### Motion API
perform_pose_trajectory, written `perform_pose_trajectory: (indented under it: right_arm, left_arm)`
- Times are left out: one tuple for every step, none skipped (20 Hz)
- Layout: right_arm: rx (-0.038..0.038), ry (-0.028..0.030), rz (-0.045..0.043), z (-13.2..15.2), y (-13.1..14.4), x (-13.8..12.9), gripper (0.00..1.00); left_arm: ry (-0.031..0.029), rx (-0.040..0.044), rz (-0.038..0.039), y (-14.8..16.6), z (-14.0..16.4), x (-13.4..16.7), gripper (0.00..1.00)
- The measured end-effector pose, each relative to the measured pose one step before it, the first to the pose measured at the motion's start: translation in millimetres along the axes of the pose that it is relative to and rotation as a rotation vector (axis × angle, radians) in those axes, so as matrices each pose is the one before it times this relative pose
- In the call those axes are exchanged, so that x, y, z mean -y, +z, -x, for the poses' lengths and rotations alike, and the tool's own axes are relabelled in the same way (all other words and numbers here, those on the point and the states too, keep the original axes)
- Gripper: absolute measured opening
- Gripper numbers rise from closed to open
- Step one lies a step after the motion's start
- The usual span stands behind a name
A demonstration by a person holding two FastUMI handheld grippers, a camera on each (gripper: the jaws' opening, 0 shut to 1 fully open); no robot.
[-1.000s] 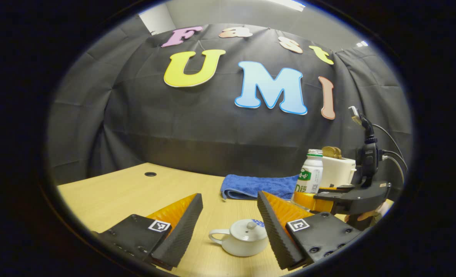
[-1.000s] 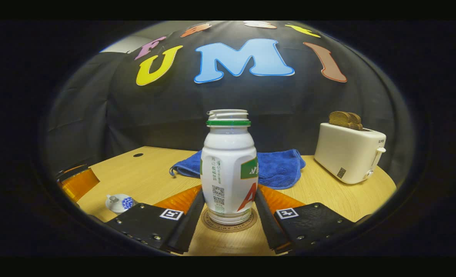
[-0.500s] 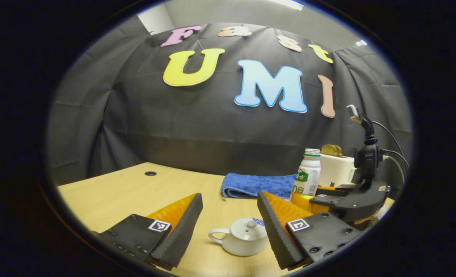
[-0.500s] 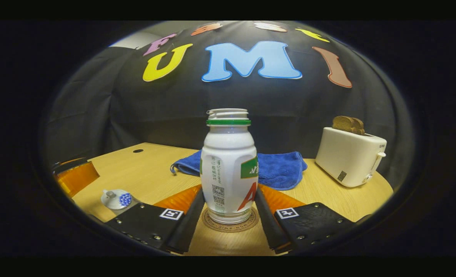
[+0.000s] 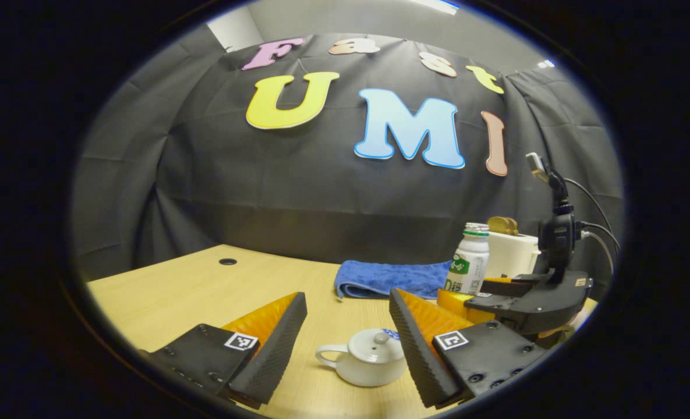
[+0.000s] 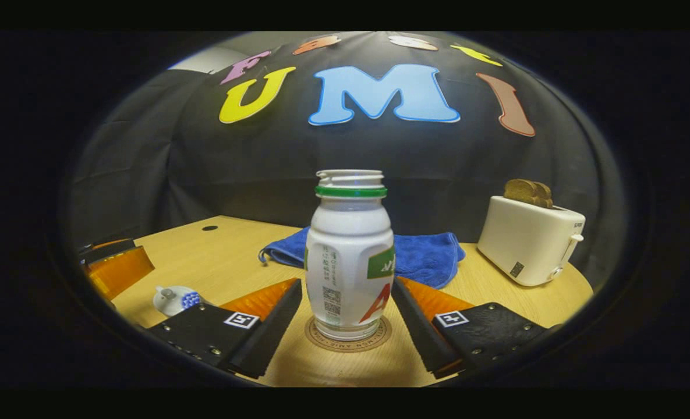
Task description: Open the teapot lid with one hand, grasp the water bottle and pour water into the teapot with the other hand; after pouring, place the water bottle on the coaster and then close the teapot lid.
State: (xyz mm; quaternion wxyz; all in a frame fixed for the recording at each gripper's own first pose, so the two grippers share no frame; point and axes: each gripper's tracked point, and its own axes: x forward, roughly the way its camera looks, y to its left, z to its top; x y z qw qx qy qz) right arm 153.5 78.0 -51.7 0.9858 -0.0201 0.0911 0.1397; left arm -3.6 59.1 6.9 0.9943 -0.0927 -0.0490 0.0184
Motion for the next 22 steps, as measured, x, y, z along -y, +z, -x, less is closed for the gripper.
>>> perform_pose_trajectory:
  right_arm:
    - [0.00669,-0.00509,0.00933,-0.38,1.20,1.10,0.95]
    - [0.00552,-0.00013,0.00508,0.50,1.90,-0.16,0.95]
    - [0.00569,0.00104,-0.00114,0.75,1.16,-0.37,0.95]
    - [0.00645,0.00300,-0.00458,0.71,1.11,-0.49,0.95]
    - [0.00554,-0.00281,-0.00420,0.20,1.14,0.14,0.95]
    - [0.00341,-0.00733,-0.00176,1.38,1.42,2.28,0.95]
    - [0.00900,-0.00596,-0.00544,3.16,1.18,1.81,0.95]
    - [0.01727,-0.00568,-0.01295,3.45,3.24,1.24,0.95]
    - [0.01880,-0.00171,-0.01344,3.71,3.45,0.54,0.95]
    - [0.01291,-0.00071,-0.00304,4.60,3.86,0.44,0.95]
    - [0.01140,-0.00713,0.00526,4.71,3.02,1.66,0.95]
    - [0.00914,-0.01201,0.01079,5.61,3.48,2.94,0.95]
    - [0.01220,-0.01205,0.00889,6.18,4.08,1.57,0.95]
    - [0.01293,-0.01030,0.00211,7.94,4.79,0.96,0.95]
    - [0.01070,-0.00253,-0.00453,9.01,4.50,-1.44,0.95]
    - [0.00606,-0.00614,-0.00583,10.58,4.53,-0.42,0.95]
    - [0.00156,-0.00615,-0.00330,11.54,3.81,-0.47,0.95]
    - [0.00095,-0.00714,-0.00682,13.06,4.24,-1.02,0.95]
    - [0.00402,0.00232,-0.00989,12.68,3.91,-2.85,0.95]
    - [-0.00091,-0.00155,-0.00936,12.95,4.38,-2.73,0.95]
    - [0.00423,-0.00319,-0.00864,13.30,2.61,-1.08,0.95]
    - [0.00322,-0.00074,-0.01196,12.37,1.95,-2.39,0.95]
  left_arm:
    - [0.00134,0.00002,-0.00166,0.35,-0.01,-0.34,0.96]
    - [0.00127,0.00073,-0.00180,-0.15,0.20,-0.78,0.96]
    - [0.00067,0.00046,-0.00101,-0.52,0.00,-0.13,0.96]
    - [-0.00013,-0.00029,-0.00095,0.66,0.63,0.70,0.96]
    - [0.00092,-0.00041,-0.00199,-0.10,-0.37,-0.23,0.96]
    - [0.00078,0.00003,-0.00251,-0.10,0.28,0.40,0.96]
    - [0.00034,0.00115,-0.00161,-0.43,-0.62,-0.24,0.96]
    - [-0.00037,0.00241,-0.00151,0.98,0.31,-0.22,0.96]
    - [-0.00022,0.00250,-0.00175,0.97,0.51,0.92,0.96]
    - [-0.00123,0.00156,-0.00148,1.09,0.15,0.79,0.96]
    - [-0.00216,0.00155,-0.00037,0.47,0.19,0.84,0.96]
    - [-0.00422,0.00223,-0.00001,1.94,1.20,1.36,0.96]
    - [-0.00670,0.00316,-0.00360,1.05,0.69,2.98,0.96]
    - [-0.00772,0.01316,-0.00498,6.62,2.52,3.31,0.96]
    - [-0.01088,0.01793,-0.00259,7.16,3.54,3.57,0.96]
    - [-0.00975,0.00854,-0.00044,6.23,4.22,3.89,0.96]
    - [-0.00607,-0.00048,0.00222,2.28,5.06,3.75,0.96]
    - [-0.00577,-0.00505,0.00823,2.03,8.97,2.93,0.96]
    - [-0.01018,-0.00230,0.01045,3.12,9.83,3.56,0.96]
    - [-0.00691,-0.00081,0.00833,4.74,11.17,4.33,0.96]
    - [-0.00251,0.00218,0.00306,3.12,10.41,2.15,0.96]
    - [-0.00015,-0.00142,-0.00212,2.18,10.08,1.55,0.96]
